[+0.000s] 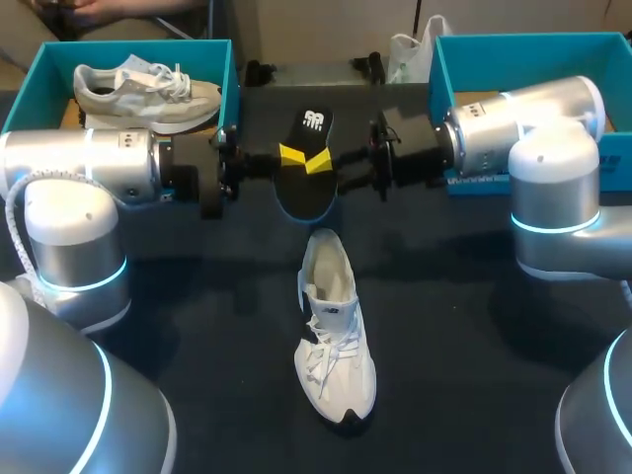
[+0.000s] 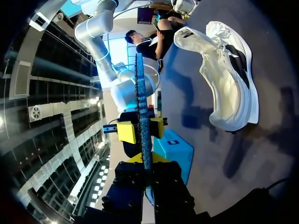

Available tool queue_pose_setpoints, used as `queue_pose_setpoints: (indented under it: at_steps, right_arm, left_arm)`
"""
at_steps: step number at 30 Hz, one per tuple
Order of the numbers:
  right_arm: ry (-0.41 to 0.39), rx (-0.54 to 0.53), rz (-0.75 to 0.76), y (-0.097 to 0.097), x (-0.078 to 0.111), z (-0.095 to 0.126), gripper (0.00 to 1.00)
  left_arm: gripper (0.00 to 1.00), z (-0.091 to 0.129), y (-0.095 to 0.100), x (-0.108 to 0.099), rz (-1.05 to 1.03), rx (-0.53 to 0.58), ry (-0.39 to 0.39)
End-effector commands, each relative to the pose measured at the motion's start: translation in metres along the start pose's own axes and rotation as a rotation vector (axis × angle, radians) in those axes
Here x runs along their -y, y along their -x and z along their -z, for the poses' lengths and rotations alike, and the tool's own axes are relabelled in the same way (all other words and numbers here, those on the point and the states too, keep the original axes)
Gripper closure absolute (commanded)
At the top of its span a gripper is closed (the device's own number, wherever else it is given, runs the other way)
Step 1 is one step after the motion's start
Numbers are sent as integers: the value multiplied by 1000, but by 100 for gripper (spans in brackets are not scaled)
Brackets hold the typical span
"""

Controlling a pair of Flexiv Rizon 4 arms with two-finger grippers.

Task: Take the shoe out of the shoebox, open the shoe tongue, remove and reinsert the insole, then place the shoe into the shoebox

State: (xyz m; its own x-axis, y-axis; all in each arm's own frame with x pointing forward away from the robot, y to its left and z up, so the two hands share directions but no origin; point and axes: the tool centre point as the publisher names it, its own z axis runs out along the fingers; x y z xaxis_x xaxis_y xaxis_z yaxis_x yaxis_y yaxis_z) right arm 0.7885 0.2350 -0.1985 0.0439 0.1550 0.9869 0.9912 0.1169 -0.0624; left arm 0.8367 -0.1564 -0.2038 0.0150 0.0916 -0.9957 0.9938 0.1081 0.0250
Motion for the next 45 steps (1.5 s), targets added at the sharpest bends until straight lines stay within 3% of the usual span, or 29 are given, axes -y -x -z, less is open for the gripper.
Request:
queue_pose_setpoints:
  at_steps: [1,14,23,34,38,39,45]
  right_arm:
    - [4,0,-1,0,0,-2,73]
    - [17,-4,1,-2,-2,-2,78]
    - [25,-10,3,-1,-4,-4,87]
    - [32,-12,2,-2,-5,-5,81]
    - [40,-13,3,-2,-5,-5,88]
    - [40,-13,3,-2,-5,-5,98]
    - [55,-10,9,-2,-7,-4,100]
  left_arm:
    - [100,-2,-1,-3,-1,2,-2]
    - [100,-3,-1,-8,2,15,2]
    - [100,-3,-1,-9,1,22,-2]
    - [100,-2,-1,-11,4,35,-1]
    - [100,-2,-2,-11,7,39,-1]
    - [100,-2,-2,-11,8,40,0]
    - [100,-3,-2,-12,9,48,-3]
